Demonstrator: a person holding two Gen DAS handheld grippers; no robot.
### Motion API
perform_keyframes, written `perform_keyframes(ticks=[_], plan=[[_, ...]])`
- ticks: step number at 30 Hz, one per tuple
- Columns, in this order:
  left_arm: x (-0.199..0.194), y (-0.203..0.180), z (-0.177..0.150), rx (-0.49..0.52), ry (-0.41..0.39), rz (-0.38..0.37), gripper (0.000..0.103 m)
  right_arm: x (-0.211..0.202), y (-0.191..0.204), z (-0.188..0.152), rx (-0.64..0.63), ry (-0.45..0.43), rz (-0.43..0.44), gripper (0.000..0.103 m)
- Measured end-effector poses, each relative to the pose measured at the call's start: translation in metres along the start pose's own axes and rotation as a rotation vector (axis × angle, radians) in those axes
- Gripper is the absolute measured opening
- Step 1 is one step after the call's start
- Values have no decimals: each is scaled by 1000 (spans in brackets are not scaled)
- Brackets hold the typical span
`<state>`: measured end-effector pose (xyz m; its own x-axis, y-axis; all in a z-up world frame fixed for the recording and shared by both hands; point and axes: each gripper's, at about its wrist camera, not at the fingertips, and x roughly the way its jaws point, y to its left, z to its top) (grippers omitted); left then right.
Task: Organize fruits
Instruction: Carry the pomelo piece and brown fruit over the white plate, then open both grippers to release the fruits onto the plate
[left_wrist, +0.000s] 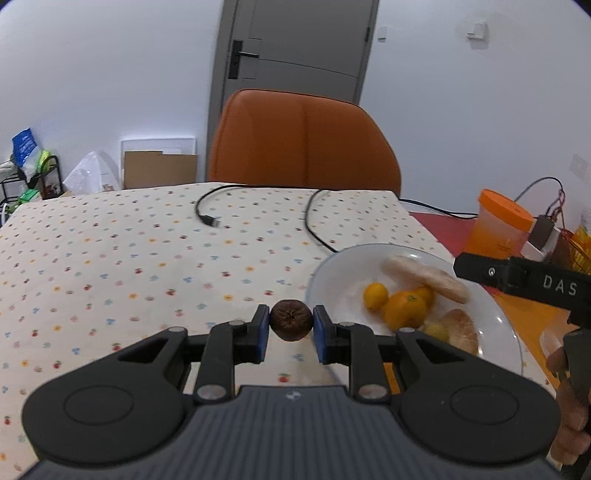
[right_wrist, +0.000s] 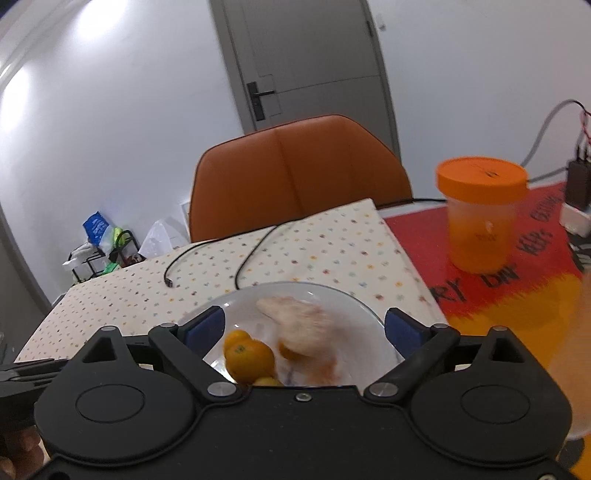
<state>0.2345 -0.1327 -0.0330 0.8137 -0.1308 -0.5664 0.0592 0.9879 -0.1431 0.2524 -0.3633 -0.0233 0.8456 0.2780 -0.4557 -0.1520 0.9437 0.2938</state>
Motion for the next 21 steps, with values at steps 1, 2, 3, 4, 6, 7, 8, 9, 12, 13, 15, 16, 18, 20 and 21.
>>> perform_keyframes(ticks=[1, 2, 3, 4, 6, 7, 8, 9, 12, 13, 15, 16, 18, 20, 21], plan=[[1, -3, 0, 3, 1, -4, 24, -2, -2, -2, 5, 3, -1, 94], [1, -6, 0, 6, 3, -8, 24, -5, -4, -3, 7, 6, -1, 94], [2, -8, 0, 7, 3, -11, 24, -7, -4, -5, 6, 8, -1, 94], [2, -11, 0, 8, 3, -13, 24, -10, -4, -6, 3, 10, -1, 94], [3, -16, 1, 9, 3, -14, 24, -13, -5, -9, 1, 12, 4, 94], [3, -18, 1, 7, -1, -12, 24, -14, -5, -10, 2, 13, 8, 94], [2, -19, 2, 3, -5, -7, 26, -15, -5, -11, 4, 14, 11, 94], [1, -20, 2, -1, -6, -2, 28, -16, -5, -12, 5, 16, 16, 94], [-5, -21, 3, 0, -9, 5, 30, -20, -4, -14, 3, 23, 27, 94], [-8, -20, 3, 0, -17, 10, 31, -21, -4, -15, 2, 27, 31, 94], [-14, -17, 2, -9, -31, 20, 36, -22, -1, -16, -4, 33, 35, 94], [-16, -14, 1, -17, -34, 25, 37, -22, 1, -16, -9, 35, 37, 94], [-19, -9, -1, -30, -32, 31, 42, -24, 5, -16, -16, 35, 41, 94], [-20, -4, -3, -40, -24, 40, 45, -25, 9, -18, -18, 35, 44, 95], [-21, -2, -4, -43, -24, 42, 47, -25, 10, -18, -18, 35, 45, 95]])
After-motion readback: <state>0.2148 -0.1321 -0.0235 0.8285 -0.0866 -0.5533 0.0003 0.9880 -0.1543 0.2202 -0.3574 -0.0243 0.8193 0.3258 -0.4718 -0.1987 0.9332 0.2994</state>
